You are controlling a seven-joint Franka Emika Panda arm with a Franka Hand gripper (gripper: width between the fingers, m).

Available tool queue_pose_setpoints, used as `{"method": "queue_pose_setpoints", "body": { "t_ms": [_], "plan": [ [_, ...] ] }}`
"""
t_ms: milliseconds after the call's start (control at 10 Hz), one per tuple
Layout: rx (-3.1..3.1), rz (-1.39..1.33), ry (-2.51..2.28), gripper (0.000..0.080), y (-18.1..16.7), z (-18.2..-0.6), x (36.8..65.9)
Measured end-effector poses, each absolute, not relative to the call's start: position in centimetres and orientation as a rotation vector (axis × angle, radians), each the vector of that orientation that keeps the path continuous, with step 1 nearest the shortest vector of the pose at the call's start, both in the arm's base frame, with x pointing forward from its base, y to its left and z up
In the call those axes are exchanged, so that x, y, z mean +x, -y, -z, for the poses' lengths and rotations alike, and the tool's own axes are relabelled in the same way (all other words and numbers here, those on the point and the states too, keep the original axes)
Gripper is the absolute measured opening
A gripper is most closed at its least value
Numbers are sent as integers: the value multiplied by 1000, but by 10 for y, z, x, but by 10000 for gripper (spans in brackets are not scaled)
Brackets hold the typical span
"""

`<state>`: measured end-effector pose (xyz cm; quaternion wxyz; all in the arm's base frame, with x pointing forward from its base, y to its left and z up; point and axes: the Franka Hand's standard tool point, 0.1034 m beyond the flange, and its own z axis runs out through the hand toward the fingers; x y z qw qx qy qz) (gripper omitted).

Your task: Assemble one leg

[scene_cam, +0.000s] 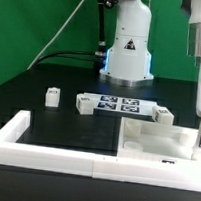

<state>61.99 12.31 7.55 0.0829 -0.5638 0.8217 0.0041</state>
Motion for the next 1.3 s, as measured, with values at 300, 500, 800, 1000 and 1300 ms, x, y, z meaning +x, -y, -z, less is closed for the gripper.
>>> {"method": "queue_pose_setpoints", "body": {
  "t_ms": [300, 500, 800, 1000, 1300],
  "plan": [
    [-1587, 5, -2522, 295, -118, -76, 621],
    [-1629, 4, -2489, 376, -119, -76, 621],
    [-1632, 4, -2487, 623, -119, -76, 621],
    [-1633, 5, -2486, 644, -119, -76, 621],
    [-1634, 5, -2486, 649, -119, -76, 621]
  ]
}}
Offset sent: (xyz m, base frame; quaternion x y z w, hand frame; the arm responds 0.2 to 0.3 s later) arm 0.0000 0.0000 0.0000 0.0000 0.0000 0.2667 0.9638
